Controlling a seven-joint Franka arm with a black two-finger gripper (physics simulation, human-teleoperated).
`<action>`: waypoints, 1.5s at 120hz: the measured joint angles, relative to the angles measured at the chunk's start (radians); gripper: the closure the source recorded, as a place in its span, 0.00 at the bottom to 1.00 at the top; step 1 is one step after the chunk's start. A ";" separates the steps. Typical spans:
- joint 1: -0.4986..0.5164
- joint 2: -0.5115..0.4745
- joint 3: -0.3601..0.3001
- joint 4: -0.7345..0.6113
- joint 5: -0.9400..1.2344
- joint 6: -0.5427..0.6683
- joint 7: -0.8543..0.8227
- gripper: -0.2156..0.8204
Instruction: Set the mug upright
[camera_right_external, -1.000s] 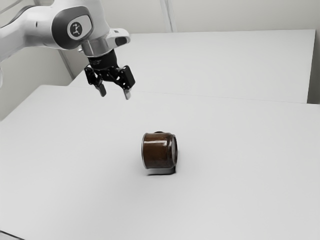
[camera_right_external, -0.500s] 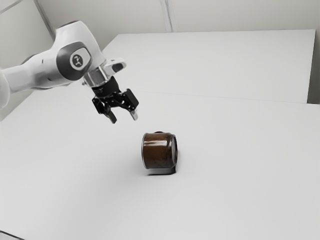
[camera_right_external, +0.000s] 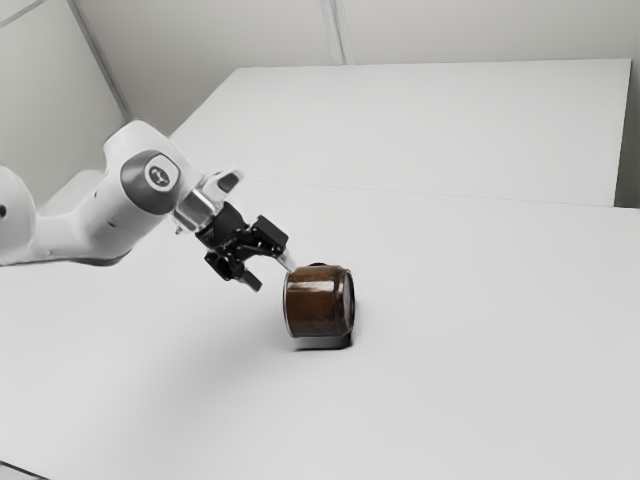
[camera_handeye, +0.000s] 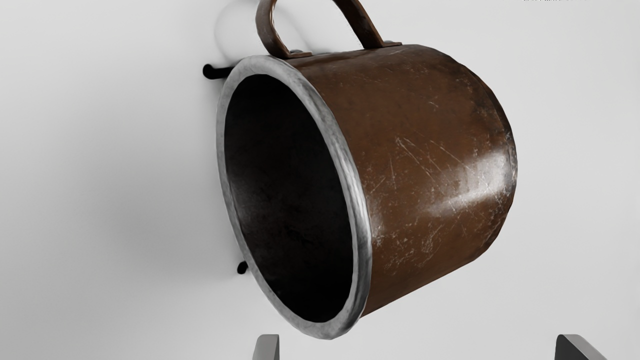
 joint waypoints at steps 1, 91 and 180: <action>0.001 0.000 0.000 -0.005 -0.009 0.003 0.005 0.21; 0.015 0.109 0.024 -0.083 -0.616 0.059 0.571 0.21; -0.001 0.167 0.021 -0.095 -0.860 -0.101 0.916 0.81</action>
